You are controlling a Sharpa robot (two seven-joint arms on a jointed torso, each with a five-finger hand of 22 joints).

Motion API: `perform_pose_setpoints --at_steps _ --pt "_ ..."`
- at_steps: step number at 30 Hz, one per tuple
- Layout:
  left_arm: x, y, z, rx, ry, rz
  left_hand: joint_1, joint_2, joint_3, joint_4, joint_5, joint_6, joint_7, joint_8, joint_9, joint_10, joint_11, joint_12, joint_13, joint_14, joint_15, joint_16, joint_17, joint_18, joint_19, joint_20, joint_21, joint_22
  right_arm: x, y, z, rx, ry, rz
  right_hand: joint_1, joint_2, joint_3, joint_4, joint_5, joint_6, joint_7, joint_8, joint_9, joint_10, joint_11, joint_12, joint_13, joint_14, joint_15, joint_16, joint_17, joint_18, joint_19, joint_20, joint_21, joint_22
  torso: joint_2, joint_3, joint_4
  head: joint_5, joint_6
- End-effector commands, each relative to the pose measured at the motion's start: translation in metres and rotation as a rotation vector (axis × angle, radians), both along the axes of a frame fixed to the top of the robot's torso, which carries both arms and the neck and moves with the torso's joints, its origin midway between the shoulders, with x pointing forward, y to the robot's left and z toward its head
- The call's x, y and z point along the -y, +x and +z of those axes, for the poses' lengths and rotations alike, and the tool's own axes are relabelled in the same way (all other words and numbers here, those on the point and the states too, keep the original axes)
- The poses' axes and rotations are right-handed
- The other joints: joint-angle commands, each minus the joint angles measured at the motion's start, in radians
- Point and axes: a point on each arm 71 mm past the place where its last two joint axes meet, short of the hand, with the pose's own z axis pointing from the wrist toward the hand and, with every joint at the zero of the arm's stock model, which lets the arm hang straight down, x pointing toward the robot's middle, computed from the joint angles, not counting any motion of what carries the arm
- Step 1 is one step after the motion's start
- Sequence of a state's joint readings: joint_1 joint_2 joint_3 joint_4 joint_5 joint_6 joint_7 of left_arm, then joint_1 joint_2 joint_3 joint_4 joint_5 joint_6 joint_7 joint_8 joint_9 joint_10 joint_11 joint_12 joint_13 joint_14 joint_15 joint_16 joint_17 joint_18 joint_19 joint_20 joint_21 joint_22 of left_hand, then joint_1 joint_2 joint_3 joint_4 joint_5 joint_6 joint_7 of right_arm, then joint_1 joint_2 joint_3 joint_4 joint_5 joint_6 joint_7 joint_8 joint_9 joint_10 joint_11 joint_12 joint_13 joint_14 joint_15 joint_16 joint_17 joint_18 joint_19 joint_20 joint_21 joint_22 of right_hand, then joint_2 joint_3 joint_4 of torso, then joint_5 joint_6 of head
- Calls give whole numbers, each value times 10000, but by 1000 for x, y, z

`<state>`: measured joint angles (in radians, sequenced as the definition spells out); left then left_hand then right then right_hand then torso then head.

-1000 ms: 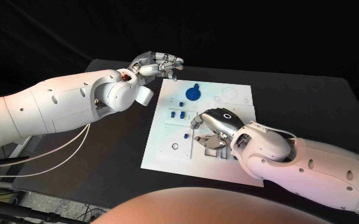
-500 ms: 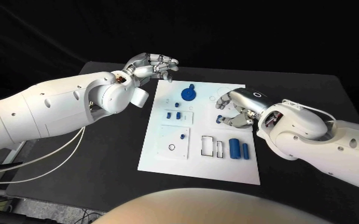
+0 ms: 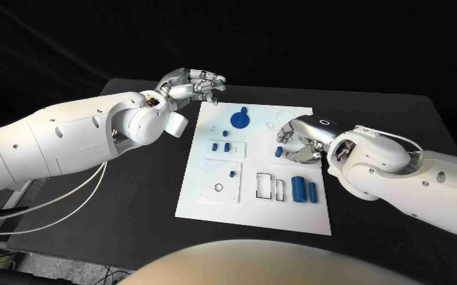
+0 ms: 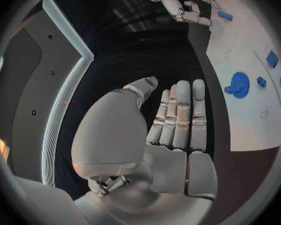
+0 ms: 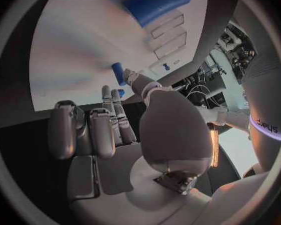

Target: Assemble the parts on the task board

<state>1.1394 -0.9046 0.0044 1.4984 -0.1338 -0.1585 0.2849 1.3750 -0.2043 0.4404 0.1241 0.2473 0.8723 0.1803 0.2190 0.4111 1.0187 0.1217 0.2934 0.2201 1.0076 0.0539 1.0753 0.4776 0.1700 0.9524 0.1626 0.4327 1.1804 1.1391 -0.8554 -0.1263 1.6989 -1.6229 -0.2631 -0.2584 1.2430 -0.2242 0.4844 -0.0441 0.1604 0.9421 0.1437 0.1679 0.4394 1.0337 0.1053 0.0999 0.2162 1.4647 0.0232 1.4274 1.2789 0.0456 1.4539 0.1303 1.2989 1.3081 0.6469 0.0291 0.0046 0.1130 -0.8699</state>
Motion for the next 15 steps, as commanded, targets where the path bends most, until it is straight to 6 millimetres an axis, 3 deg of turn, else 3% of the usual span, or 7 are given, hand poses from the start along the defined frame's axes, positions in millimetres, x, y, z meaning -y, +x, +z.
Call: perform_pose_setpoints --at_steps 1,9,15 --pt "1 -1 1 47 -69 -159 -7 -96 69 15 20 -88 11 66 -5 -87 10 61 -11 12 10 -38 -13 101 49 -9 -65 -11 -2 -1 -5 -268 -362 186 97 33 8 33 -43 96 13 8 -27 170 -28 70 2 386 -9 43 -12 101 78 -34 96 1843 3 -5 -9 18 -18" --pt "1 -1 1 41 -64 -157 -7 -96 69 15 20 -88 11 66 -5 -87 10 61 -11 12 10 -38 -13 101 49 -9 -65 -11 -5 0 -10 -378 -464 218 19 189 908 296 -317 496 -4 134 -107 1147 -196 158 -13 444 -164 113 85 -24 353 -180 679 2042 -7 -4 2 18 -28" --pt "1 -1 1 38 -61 -154 -13 -99 90 12 15 -84 10 88 0 -83 9 74 -12 12 11 -38 -20 102 49 -7 -69 -17 -10 0 -12 -362 -333 286 9 224 1130 351 -367 574 -12 167 -103 1314 -221 110 -36 449 -180 122 91 -47 399 -202 788 2080 -9 5 -9 29 -28"
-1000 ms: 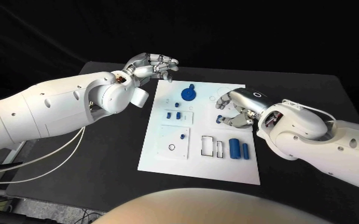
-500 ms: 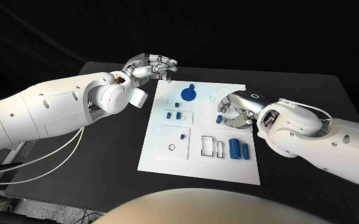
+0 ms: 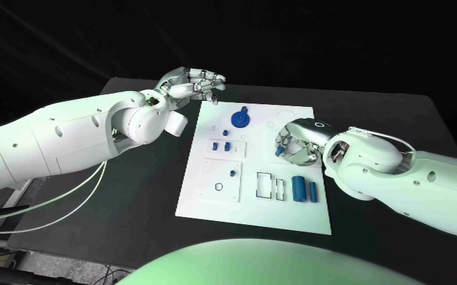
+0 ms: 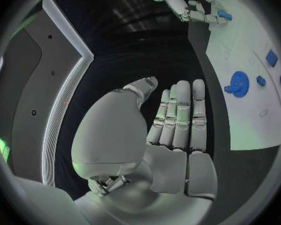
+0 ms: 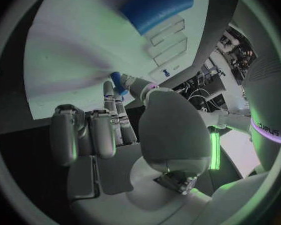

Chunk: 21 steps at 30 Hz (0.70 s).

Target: Assemble the parts on the task board

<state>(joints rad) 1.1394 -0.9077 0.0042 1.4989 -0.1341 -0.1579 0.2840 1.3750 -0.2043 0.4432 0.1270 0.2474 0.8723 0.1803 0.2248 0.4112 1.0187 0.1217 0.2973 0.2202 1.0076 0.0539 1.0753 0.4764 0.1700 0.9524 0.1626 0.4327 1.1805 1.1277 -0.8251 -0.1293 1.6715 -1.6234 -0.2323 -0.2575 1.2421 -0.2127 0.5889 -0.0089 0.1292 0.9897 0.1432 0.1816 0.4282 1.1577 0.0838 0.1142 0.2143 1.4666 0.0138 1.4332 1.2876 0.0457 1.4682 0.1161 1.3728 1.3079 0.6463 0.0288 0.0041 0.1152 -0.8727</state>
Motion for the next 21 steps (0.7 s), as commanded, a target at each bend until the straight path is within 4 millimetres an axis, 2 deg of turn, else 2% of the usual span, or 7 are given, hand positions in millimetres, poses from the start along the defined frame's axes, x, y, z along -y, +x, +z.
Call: perform_pose_setpoints --at_steps 1,13,16,18,21 --pt "2 -1 1 47 -79 -173 -13 -99 62 -17 14 -84 10 30 0 -83 9 35 -12 12 10 -39 -9 102 49 -7 -69 -17 -4 -1 -2 -44 -58 155 17 109 87 1 -56 97 -6 30 9 76 -6 -33 -17 432 -87 67 10 -54 269 -60 81 2090 -3 9 -3 7 1" --pt "2 -1 1 29 -72 -183 -14 -100 70 -19 13 -83 9 38 2 -81 8 40 -13 13 10 -38 -11 102 50 -7 -70 -19 -7 -1 -5 13 -109 64 -51 26 168 41 -67 112 -2 36 11 173 -10 -80 -32 432 -95 66 -5 -78 318 -71 194 2125 -3 -7 -3 11 1" --pt "2 -1 1 26 -68 -182 -14 -100 70 -19 13 -83 9 38 2 -81 8 40 -13 13 10 -38 -11 102 50 -7 -70 -19 -7 0 -5 41 -155 49 -89 2 213 72 -68 201 -13 85 32 217 -17 -110 -38 428 -99 59 -25 -83 327 -75 216 2132 -5 0 -3 10 1" --pt "2 -1 1 25 -67 -183 -14 -100 70 -19 13 -83 9 38 2 -81 8 40 -13 13 10 -38 -11 102 50 -7 -70 -19 -7 0 -4 120 -108 26 -13 92 353 63 -72 410 -74 208 97 404 -76 -81 -10 436 -143 76 3 -97 359 -100 295 2155 -10 0 -3 4 1" --pt "2 -1 1 24 -67 -184 -14 -100 70 -19 13 -83 9 38 2 -81 8 40 -13 13 10 -38 -11 102 50 -7 -70 -19 -7 0 -3 289 37 -19 157 360 645 24 -368 712 -211 419 239 749 -212 3 74 444 -253 85 15 -122 412 -186 425 2192 -12 1 2 -5 1"
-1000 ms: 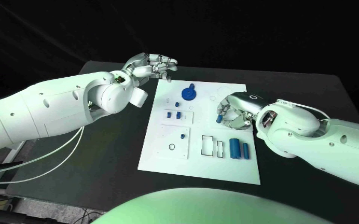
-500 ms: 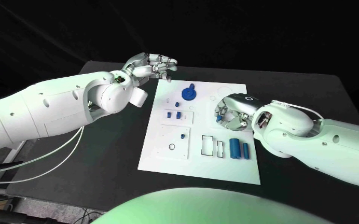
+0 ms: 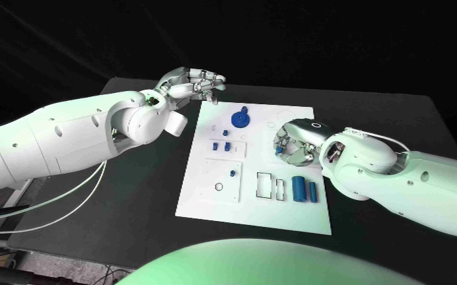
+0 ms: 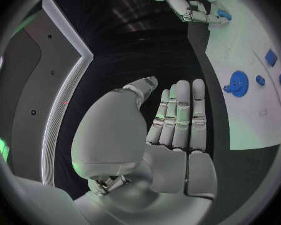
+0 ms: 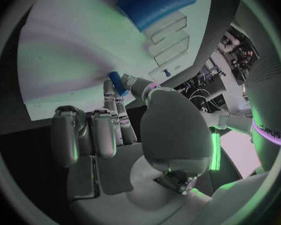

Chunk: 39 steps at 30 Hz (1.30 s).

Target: Assemble the parts on the task board

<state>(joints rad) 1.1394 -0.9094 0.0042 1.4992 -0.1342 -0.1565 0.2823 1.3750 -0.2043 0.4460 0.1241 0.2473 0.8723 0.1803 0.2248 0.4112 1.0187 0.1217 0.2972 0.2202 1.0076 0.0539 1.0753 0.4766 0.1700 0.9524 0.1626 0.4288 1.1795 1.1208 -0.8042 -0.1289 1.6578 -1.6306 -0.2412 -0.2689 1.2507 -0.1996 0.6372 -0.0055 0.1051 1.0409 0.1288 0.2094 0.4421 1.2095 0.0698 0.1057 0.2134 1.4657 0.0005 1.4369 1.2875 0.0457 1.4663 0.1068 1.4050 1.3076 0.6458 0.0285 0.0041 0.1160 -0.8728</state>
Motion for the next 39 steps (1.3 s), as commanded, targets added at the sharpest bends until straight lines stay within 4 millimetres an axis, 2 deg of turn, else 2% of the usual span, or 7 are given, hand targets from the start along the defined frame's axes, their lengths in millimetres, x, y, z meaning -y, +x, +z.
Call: perform_pose_setpoints --at_steps 1,5,13,22,31,36,39 --pt "2 -1 1 39 -75 -180 -14 -100 42 10 13 -83 8 38 2 -81 8 40 -14 13 10 -38 -13 103 50 -7 -30 -9 -1 -1 1 289 79 1 94 293 218 -15 -138 257 -95 192 144 302 -103 102 106 456 -144 52 25 -127 440 -117 127 2202 -5 5 3 -15 2" --pt "2 -1 1 40 -76 -180 -14 -100 42 10 13 -83 8 38 2 -81 8 40 -14 13 10 -38 -13 103 50 -7 -30 -9 -1 -1 3 505 312 -46 175 550 461 -72 -325 374 -187 417 382 578 -211 147 204 458 -241 45 11 -145 474 -214 216 2226 -7 5 1 -12 2" --pt "2 0 1 41 -73 -174 -17 -103 63 4 13 -86 7 56 6 -80 7 51 -16 15 9 -37 -20 104 51 -6 -32 -14 1 -5 10 827 719 -116 157 489 521 -156 -335 364 -201 527 532 637 -232 117 244 461 -265 43 7 -151 482 -249 240 2232 -18 -3 -4 -34 2" --pt "3 1 0 40 -70 -168 -8 -103 79 -6 16 -89 5 63 7 -81 5 56 -17 16 7 -37 -23 105 53 -7 -33 -16 -2 -16 34 891 1409 16 113 411 510 -187 -376 351 -210 569 596 631 -234 85 259 455 -268 28 -21 -149 477 -257 229 2228 -29 -11 2 1 2" --pt "5 2 -1 37 -90 -210 -8 -103 79 -6 16 -89 5 63 7 -81 5 56 -17 16 7 -37 -23 105 53 -7 -33 -16 -44 -41 47 618 2273 1126 84 386 506 -188 -372 332 -207 575 616 618 -228 65 263 452 -266 20 -38 -141 462 -259 193 2218 -17 5 -5 107 2" --pt "7 3 -1 27 -113 -267 -8 -103 79 -6 16 -89 5 63 7 -81 5 56 -17 16 7 -37 -23 105 53 -7 -33 -16 -76 -54 40 295 2610 1917 72 385 518 -190 -350 305 -202 573 630 598 -224 43 264 448 -264 11 -56 -131 443 -259 146 2204 -14 -18 17 133 14" --pt "9 3 -1 21 -125 -296 -8 -103 79 -6 16 -89 5 63 7 -81 5 56 -17 16 7 -37 -23 105 53 -7 -33 -16 -90 -62 31 44 2727 2233 64 386 533 -195 -324 277 -195 571 644 580 -218 21 267 446 -261 5 -68 -126 433 -259 122 2197 2 -11 22 172 6"
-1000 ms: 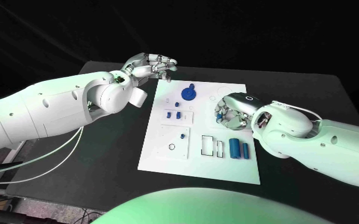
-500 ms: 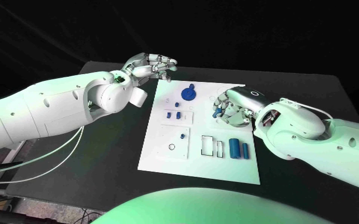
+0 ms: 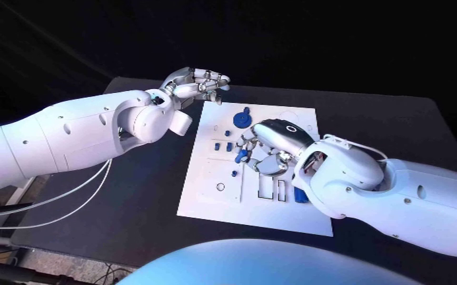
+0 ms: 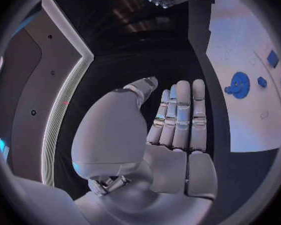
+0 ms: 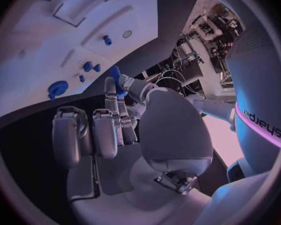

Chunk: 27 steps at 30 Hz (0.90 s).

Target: Assemble the parts on the task board

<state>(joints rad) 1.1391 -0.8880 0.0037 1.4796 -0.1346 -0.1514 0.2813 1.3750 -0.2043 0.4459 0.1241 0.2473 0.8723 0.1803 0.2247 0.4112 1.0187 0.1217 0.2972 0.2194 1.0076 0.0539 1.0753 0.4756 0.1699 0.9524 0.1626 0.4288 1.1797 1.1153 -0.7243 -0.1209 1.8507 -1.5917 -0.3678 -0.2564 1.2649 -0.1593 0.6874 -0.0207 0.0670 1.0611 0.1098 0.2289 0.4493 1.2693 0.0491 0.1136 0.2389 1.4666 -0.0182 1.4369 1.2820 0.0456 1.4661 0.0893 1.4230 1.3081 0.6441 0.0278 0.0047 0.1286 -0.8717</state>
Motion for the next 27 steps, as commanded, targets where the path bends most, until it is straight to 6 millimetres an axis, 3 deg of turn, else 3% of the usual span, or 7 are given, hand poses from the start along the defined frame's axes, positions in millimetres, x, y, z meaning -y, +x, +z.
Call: perform_pose_setpoints --at_steps 1,8,12,27 --pt "4 -1 1 40 -113 -236 -8 -103 80 -6 16 -90 5 63 7 -81 5 56 -9 16 7 -37 -13 106 53 -7 -33 -17 -12 -7 -9 -200 161 458 -77 -17 31 -43 57 76 -5 377 572 -19 -11 -58 12 436 -74 6 -12 -126 435 -85 -58 2192 22 -3 11 55 -6" --pt "6 -1 1 29 -134 -286 -6 -97 108 -14 25 -97 6 77 9 -82 5 65 -11 16 5 -37 -20 107 57 -8 -32 -20 -28 -16 -32 -605 103 766 -83 -16 45 -53 93 46 4 375 587 -34 -3 -80 16 436 -70 5 -14 -122 427 -83 -76 2187 22 -6 0 159 -10" --pt "6 -1 1 25 -139 -300 -6 -97 108 -14 25 -97 6 77 9 -82 5 65 -11 16 5 -37 -20 107 57 -8 -32 -20 -33 -18 -42 -751 14 837 -84 -20 48 -60 108 36 8 375 594 -39 -2 -86 18 436 -68 4 -14 -121 424 -83 -84 2184 21 10 -6 212 -10" --pt "8 -1 1 8 -156 -359 -18 -101 121 -14 26 -104 9 87 10 -84 7 72 -13 15 6 -38 -25 107 58 -7 -33 -23 -38 -16 -61 -933 -481 866 -92 -30 48 -67 124 22 14 375 603 -46 3 -97 21 435 -65 1 -21 -116 414 -82 -107 2178 20 13 -10 271 -10"
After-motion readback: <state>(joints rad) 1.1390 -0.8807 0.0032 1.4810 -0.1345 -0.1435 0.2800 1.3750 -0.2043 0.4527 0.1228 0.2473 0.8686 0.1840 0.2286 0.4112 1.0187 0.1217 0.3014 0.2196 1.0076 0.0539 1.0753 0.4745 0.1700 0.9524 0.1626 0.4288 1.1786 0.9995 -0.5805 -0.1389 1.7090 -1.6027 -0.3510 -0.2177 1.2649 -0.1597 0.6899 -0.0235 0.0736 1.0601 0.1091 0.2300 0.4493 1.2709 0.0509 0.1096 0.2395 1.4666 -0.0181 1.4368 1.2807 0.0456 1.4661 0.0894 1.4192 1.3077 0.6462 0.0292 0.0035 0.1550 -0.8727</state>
